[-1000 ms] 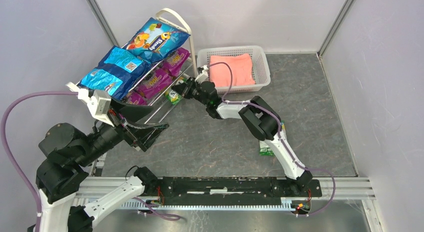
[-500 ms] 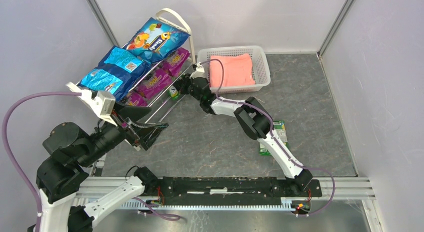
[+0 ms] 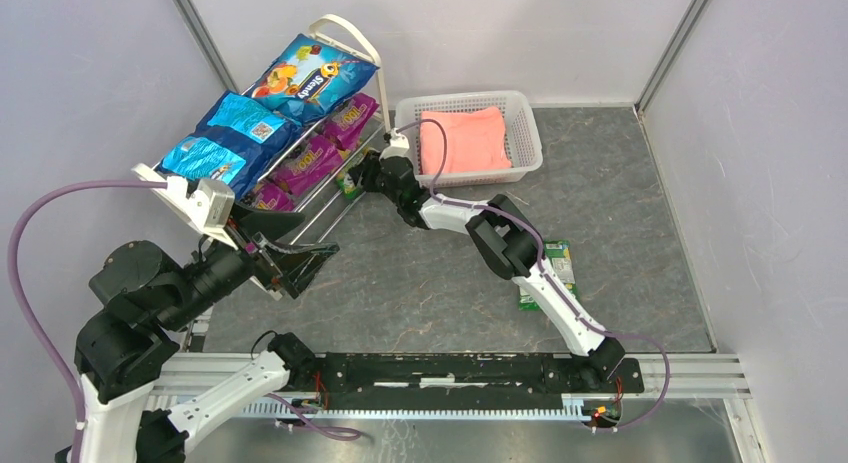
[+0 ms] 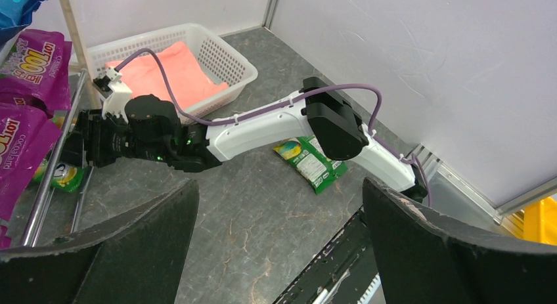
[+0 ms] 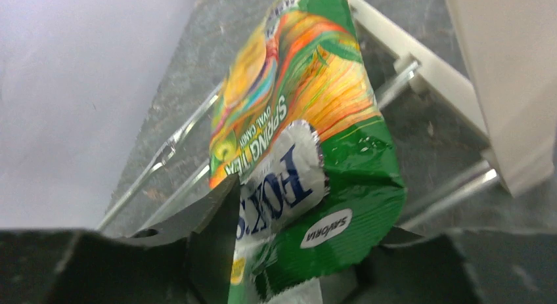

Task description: Place and organize the candy bags onto the shelf

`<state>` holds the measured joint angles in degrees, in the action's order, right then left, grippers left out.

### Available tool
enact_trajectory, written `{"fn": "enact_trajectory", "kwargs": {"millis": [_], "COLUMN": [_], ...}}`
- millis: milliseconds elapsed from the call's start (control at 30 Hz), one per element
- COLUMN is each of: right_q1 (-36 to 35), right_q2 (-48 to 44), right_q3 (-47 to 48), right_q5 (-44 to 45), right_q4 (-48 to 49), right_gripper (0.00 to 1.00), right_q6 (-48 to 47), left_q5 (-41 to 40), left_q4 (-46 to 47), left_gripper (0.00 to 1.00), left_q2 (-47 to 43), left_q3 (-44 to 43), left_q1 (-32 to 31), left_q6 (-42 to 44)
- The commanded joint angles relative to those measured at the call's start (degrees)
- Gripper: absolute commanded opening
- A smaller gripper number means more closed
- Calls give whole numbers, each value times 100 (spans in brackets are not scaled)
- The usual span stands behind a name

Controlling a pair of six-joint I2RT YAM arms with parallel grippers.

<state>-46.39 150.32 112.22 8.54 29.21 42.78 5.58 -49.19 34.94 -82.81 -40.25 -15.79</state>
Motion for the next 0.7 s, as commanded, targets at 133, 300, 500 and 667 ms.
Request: {"fn": "enact_trajectory", "kwargs": {"millis": [133,300,500,667], "right_q1": [-10,-8,-11,-19], "right_q2": [-1225,-1492,-1266,-919], "right_q3": [-1152,-1535,-1409,-991], "right_q5": [213,278,662,739], "right_q4": [7,156,132,123], "right_gripper": [57,57,38,27], "right_q6": [367,363,111,-440], "left_q5": [125,126,155,141], "left_q4": [160,165,161,118], "left_gripper": [100,100,100,100], "left_q2": [118,111,127,153], "left_q3": [-27,9,17,21], "left_q1": [-9,-9,-9,-9], "left_q6": [-86,-111,-95,-50]}}
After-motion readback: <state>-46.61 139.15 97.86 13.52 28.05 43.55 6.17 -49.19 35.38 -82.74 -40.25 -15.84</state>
